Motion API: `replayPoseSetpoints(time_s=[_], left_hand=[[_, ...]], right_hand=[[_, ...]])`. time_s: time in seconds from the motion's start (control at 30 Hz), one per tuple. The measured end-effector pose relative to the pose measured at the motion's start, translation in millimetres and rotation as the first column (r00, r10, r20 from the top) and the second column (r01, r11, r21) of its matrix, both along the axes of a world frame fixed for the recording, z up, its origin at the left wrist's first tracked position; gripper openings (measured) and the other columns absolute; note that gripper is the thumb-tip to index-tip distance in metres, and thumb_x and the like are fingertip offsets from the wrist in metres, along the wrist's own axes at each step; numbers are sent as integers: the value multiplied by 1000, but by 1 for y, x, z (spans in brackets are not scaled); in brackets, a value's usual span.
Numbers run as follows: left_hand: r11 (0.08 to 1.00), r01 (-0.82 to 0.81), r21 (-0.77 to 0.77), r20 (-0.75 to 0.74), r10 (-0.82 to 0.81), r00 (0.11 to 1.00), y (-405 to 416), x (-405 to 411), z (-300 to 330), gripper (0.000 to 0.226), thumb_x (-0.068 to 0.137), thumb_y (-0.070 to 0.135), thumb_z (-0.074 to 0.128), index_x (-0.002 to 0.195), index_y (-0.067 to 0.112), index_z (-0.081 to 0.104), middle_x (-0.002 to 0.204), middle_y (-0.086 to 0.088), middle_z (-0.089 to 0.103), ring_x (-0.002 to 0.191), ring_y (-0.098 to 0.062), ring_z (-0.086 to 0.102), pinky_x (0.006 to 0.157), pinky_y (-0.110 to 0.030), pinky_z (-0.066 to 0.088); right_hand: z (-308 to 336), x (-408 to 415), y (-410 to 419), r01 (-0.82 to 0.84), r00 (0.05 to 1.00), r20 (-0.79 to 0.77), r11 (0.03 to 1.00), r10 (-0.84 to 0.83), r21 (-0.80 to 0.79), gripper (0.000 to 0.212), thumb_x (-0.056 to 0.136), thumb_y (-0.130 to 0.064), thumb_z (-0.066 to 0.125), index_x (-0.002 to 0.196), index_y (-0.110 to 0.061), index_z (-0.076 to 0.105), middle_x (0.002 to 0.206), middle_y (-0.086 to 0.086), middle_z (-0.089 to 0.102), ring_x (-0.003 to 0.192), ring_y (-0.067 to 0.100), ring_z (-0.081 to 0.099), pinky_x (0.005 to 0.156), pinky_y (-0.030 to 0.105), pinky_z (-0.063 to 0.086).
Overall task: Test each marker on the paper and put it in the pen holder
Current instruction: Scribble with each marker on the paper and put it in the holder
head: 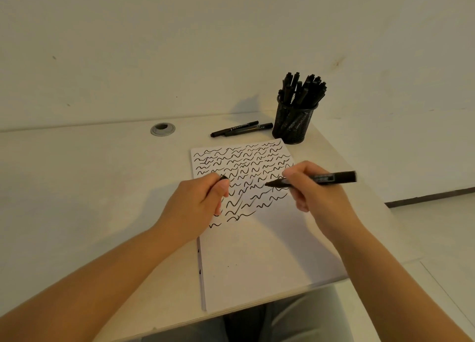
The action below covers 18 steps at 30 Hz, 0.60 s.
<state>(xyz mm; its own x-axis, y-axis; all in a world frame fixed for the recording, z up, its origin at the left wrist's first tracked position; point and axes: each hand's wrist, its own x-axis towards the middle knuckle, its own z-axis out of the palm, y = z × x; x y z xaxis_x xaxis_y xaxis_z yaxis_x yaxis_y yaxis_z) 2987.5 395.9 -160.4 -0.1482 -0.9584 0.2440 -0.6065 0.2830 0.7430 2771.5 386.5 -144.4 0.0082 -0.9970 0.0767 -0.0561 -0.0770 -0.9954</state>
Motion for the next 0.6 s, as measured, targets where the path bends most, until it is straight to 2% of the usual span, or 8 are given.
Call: replayPoseSetpoints(time_s=[0.07, 0.13, 0.23, 0.33, 0.5, 0.6], left_hand=[[999, 31, -22, 54, -30, 998, 0, -5, -4, 30, 93, 44, 35, 68, 35, 48, 53, 9, 62, 51, -3, 54, 52, -24, 41], [998, 56, -7, 105, -55, 993, 1, -5, -8, 30, 92, 48, 33, 68, 37, 46, 54, 10, 63, 56, -1, 57, 54, -25, 41], [997, 53, 61, 22, -54, 998, -4, 0, -11, 30, 91, 47, 34, 68, 35, 49, 57, 9, 66, 59, -2, 60, 61, -32, 48], [995, 59, 78, -7, -59, 998, -5, 1, -14, 30, 94, 38, 38, 67, 33, 50, 60, 10, 67, 59, -4, 61, 65, -36, 51], [990, 89, 110, -23, -87, 996, -5, 1, -12, 28, 85, 46, 33, 67, 34, 50, 59, 10, 66, 60, -3, 60, 66, -38, 51], [988, 99, 114, -32, -96, 995, -6, 1, -13, 27, 85, 45, 34, 66, 34, 50, 58, 9, 66, 59, -2, 60, 66, -37, 51]], right_hand=[[-7, 5, -2, -76, 991, -104, 997, 79, 31, 22, 81, -11, 64, 62, -22, 61, 46, -10, 50, 43, 7, 39, 44, 22, 31], [-16, 6, 1, -39, 978, -203, 999, 39, 7, 16, 80, -10, 66, 67, -20, 61, 50, -11, 54, 45, 6, 44, 46, 19, 35], [-24, 3, 2, 86, 988, -124, 995, -92, -57, 14, 81, -12, 65, 69, -14, 60, 50, -7, 59, 43, 1, 48, 43, 11, 36], [-25, 2, 1, 184, 957, -215, 980, -195, -71, 22, 81, -15, 64, 62, -15, 54, 40, -7, 53, 37, 0, 44, 39, 9, 32], [-26, 6, 6, -68, 957, -287, 994, 41, -83, 25, 80, -10, 66, 59, -20, 55, 45, -7, 57, 41, 2, 48, 43, 11, 36], [-27, 5, 6, -100, 935, -348, 991, 62, -91, 22, 79, -15, 69, 61, -20, 57, 49, -8, 59, 46, 4, 48, 46, 14, 37]])
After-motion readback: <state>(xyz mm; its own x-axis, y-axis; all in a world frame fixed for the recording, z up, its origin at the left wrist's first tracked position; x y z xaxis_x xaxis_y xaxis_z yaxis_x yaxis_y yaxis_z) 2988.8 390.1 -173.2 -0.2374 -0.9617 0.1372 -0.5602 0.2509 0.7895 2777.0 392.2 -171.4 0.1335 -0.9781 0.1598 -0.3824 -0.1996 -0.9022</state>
